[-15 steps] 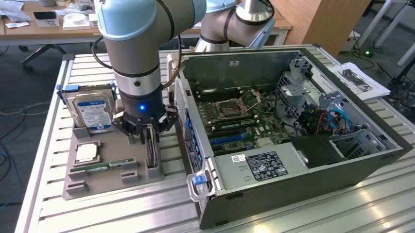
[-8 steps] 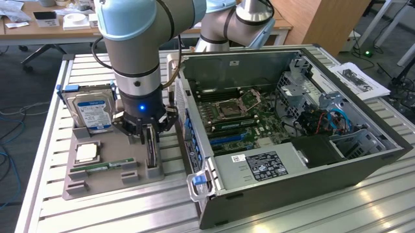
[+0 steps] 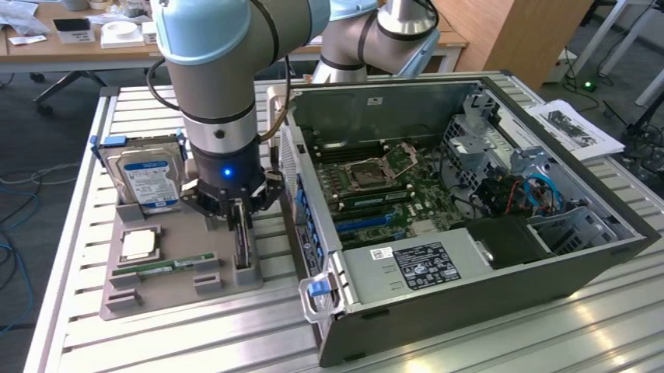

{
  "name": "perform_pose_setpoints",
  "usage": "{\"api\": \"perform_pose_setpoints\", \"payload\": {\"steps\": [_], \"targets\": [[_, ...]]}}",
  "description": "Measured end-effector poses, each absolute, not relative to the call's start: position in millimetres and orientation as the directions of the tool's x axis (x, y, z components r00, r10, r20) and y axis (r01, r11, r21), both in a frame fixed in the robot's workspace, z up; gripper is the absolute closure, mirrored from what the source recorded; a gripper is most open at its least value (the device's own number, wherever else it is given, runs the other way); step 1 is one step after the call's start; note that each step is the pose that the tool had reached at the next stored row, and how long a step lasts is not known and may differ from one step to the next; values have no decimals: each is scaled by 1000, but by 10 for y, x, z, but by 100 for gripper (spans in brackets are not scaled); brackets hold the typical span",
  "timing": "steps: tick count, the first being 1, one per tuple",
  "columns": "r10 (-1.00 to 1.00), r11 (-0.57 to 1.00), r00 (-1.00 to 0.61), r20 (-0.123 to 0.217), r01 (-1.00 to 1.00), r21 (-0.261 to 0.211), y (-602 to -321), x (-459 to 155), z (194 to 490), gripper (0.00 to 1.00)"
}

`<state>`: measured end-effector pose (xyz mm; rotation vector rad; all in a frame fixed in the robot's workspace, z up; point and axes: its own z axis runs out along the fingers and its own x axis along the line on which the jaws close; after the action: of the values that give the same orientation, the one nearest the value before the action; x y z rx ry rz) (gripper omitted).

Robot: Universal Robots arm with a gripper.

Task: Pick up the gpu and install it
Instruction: 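Pick up the gpu and move the gpu toward the slot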

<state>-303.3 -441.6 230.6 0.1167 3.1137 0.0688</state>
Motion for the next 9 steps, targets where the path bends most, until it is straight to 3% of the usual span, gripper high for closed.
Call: {"api": "perform_pose_setpoints", "payload": {"steps": [9], "targets": [[75,996,-997,-24,74,45,-4416,-3039,2305,68]]}}
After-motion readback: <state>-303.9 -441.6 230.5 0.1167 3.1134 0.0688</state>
